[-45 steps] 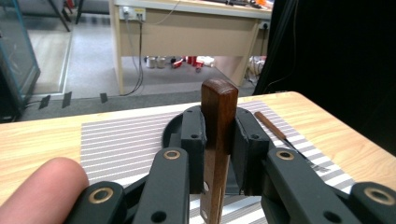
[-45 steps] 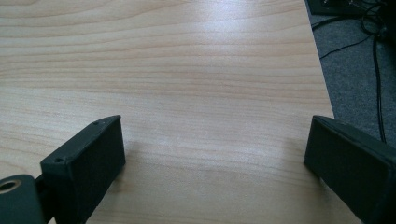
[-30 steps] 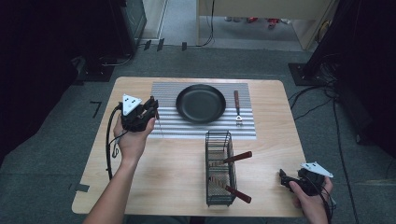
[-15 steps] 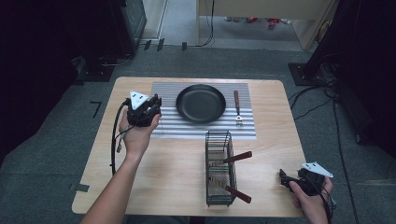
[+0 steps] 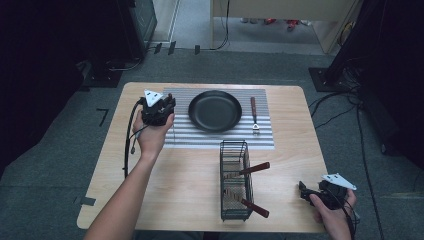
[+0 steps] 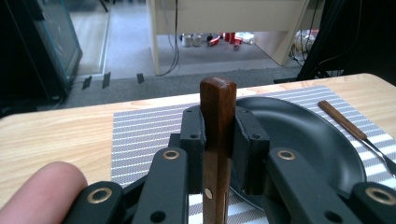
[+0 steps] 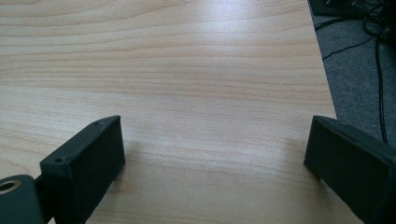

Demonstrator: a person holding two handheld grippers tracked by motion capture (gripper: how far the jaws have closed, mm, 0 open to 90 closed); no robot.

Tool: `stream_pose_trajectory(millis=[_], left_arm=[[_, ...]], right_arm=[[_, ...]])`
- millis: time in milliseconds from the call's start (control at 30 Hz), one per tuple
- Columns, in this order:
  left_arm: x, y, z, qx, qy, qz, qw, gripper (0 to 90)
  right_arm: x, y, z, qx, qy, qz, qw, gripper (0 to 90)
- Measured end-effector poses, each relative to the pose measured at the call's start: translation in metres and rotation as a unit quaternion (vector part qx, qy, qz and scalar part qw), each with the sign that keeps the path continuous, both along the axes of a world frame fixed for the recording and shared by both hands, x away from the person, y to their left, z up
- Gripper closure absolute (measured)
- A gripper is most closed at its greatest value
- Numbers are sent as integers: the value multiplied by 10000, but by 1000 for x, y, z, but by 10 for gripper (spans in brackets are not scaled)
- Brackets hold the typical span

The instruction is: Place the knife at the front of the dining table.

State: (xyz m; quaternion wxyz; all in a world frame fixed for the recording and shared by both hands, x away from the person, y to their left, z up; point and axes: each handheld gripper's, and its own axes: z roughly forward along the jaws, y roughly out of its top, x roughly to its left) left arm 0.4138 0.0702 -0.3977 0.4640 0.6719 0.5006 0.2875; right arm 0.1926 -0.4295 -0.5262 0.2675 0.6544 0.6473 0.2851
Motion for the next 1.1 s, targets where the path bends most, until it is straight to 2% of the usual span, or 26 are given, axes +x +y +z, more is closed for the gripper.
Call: stream_pose_trajectory(millis=[67,100,133,167,233,267,300,333,400,467,533,600,700,767,800,833,900,933,1100], left_arm=[[11,0,-3,-20,94,45,9999,769],[11,0,-3,-20,94,45,9999,768],[21,0,-7,-73,176,78,9998,768],[21,0,-7,-73,176,78,9998,767],[30,-1,-10,-124,273,129,9995,766],[40,-2,-15,-167,366,174,9990,765],[40,-2,-15,-167,366,174,9990,765],[48,-3,-20,-207,458,222,9985,765],[53,-4,-23,-251,504,235,9981,766],[63,-7,-31,-337,608,314,9971,766],[66,-8,-33,-321,628,359,9969,766],[74,-14,-41,-185,686,552,9959,765],[80,-17,-46,-121,763,621,9951,765],[90,-20,-55,-86,895,687,9936,764],[90,-20,-55,-86,895,687,9936,764],[98,-21,-62,-82,1004,758,9920,764],[104,-21,-66,-83,1110,820,9904,764],[104,-21,-66,-83,1110,820,9904,764],[122,-21,-79,-82,1325,995,9861,764]], right_arm=[[0,0,0,1,0,0,10000,45],[0,0,0,1,0,0,10000,45],[0,0,0,1,-1,3,10000,45],[0,0,0,1,-1,3,10000,45],[0,0,0,5,-3,3,10000,45],[0,0,0,-2,-4,11,10000,45],[0,0,0,-2,-4,11,10000,45],[0,0,0,5,-4,4,10000,45],[0,0,0,4,-4,4,10000,45],[0,0,0,2,-7,9,10000,45],[0,0,0,0,-5,19,10000,45],[0,0,0,1,-4,26,10000,45],[0,0,0,0,-4,28,10000,45],[0,0,0,2,-4,27,10000,45],[0,0,0,2,-4,27,10000,45],[0,0,0,3,-5,29,10000,45],[0,0,0,3,-6,30,10000,45],[0,0,0,3,-6,30,10000,45],[0,0,0,13,-8,26,10000,45]])
